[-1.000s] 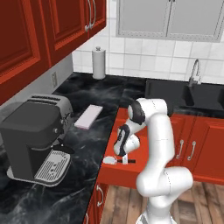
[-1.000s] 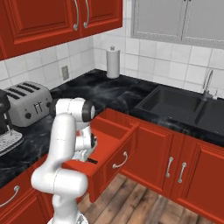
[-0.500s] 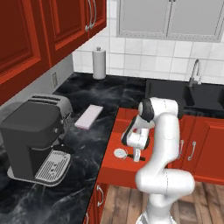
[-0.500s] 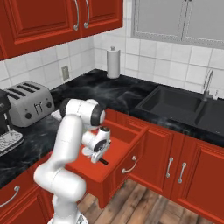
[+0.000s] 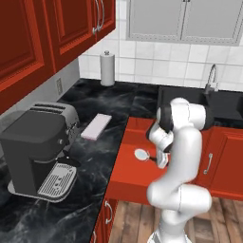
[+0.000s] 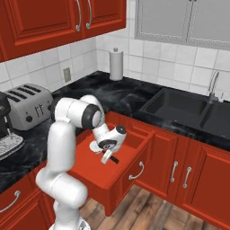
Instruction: Pick the pizza cutter from the drawer and place it on the counter.
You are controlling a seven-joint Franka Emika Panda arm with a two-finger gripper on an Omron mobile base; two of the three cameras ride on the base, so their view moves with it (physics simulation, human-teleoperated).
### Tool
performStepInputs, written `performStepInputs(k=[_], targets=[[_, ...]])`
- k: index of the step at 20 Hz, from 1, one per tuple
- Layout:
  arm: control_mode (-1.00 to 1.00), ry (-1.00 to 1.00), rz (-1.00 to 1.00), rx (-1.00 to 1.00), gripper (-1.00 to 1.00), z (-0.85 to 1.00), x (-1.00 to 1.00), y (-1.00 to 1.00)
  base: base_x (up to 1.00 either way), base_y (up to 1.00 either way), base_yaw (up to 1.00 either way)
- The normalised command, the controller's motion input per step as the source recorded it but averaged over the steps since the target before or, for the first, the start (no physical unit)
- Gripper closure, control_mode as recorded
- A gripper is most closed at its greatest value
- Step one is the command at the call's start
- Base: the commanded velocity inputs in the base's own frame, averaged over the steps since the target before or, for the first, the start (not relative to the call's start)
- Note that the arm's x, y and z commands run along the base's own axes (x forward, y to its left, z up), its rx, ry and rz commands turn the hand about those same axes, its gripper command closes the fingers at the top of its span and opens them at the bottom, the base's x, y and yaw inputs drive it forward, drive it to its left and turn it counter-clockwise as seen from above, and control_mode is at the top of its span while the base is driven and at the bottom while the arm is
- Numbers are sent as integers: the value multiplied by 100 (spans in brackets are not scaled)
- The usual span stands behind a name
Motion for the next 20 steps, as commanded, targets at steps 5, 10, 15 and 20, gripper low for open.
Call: performStepInputs(k=[5,10,15,20], targets=[[-100,-25,13,0,100,100,46,62,0,0,0],[-100,-36,25,-1,100,100,48,86,0,0,0],[-100,-27,35,-10,100,100,38,74,0,0,0],[-100,-14,42,-27,100,85,28,99,0,0,0]])
